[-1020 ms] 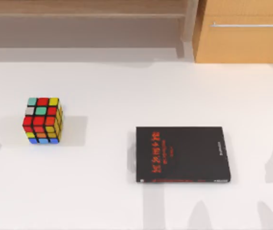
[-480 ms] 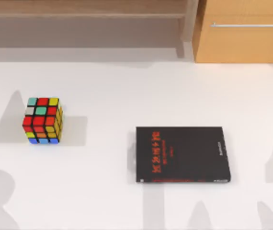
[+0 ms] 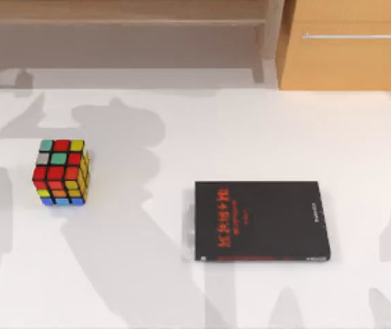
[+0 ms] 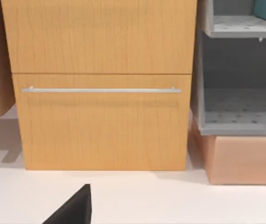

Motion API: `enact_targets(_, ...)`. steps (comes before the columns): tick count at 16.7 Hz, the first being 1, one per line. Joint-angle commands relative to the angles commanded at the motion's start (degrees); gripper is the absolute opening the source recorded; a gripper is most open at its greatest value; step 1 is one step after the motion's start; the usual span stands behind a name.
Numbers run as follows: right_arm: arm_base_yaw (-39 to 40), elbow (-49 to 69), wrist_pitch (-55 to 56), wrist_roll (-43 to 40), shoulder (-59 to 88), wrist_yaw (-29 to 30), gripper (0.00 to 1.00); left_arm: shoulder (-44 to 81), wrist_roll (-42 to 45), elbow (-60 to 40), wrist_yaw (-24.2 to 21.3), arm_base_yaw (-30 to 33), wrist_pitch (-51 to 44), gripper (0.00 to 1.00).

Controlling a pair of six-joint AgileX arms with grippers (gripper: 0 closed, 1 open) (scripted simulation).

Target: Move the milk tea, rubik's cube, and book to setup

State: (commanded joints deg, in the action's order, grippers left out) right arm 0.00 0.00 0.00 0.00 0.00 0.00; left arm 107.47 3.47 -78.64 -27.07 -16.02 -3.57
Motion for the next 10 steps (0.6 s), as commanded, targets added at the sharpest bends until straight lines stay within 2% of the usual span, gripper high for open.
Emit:
enact_targets(6, 0.0, 0.0, 0.0, 0.0, 0.0, 0.0, 1.0, 4.1, -6.06, -10.99, 13.43, 15.71, -40.19, 1.0)
enact_targets(10, 0.0, 0.0, 0.0, 0.0, 0.0, 0.0, 1.0, 6.89, -10.85, -15.59, 21.56, 23.89, -57.97, 1.0)
